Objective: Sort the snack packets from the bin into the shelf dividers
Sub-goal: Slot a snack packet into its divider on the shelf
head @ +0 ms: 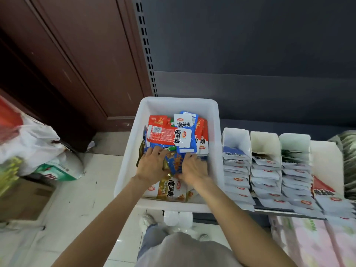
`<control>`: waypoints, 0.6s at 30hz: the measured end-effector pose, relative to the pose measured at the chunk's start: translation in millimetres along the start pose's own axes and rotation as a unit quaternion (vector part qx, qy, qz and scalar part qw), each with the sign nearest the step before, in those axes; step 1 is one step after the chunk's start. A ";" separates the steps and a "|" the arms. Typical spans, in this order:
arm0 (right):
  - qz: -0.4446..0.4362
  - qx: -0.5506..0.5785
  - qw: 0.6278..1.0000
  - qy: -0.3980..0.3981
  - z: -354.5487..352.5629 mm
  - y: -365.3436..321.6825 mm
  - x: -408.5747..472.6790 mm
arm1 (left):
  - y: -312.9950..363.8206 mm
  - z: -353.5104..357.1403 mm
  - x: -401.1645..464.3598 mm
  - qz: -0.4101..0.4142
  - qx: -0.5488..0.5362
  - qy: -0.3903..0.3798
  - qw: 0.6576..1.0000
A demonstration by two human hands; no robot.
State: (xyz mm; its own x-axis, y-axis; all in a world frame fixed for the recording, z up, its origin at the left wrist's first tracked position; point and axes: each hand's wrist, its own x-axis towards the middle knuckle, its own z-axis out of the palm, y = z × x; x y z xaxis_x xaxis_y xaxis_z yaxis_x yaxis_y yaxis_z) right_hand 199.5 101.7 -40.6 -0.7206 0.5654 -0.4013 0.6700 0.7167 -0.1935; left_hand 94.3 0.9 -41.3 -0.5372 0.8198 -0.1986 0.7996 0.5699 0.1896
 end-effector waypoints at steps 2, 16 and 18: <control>0.011 0.021 1.000 0.010 3.1 -2.0 4.4 | 0.3 1.2 0.3 0.004 -0.007 -0.004 1.000; -0.105 0.434 0.873 0.197 -95.2 48.8 -75.4 | 34.2 -53.0 -12.5 0.193 -0.295 0.127 0.927; -0.110 0.541 0.811 0.193 -106.0 60.2 -82.0 | 47.3 -62.5 -15.5 0.166 -0.367 0.024 0.915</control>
State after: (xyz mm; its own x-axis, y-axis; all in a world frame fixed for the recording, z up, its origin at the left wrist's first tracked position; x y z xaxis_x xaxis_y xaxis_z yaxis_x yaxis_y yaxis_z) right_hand 280.0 141.7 75.6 -0.7057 0.7083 0.0187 0.1317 0.1571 -0.9788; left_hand 123.6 18.7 30.9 -0.3216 0.9465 0.0262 0.5337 0.1583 0.8307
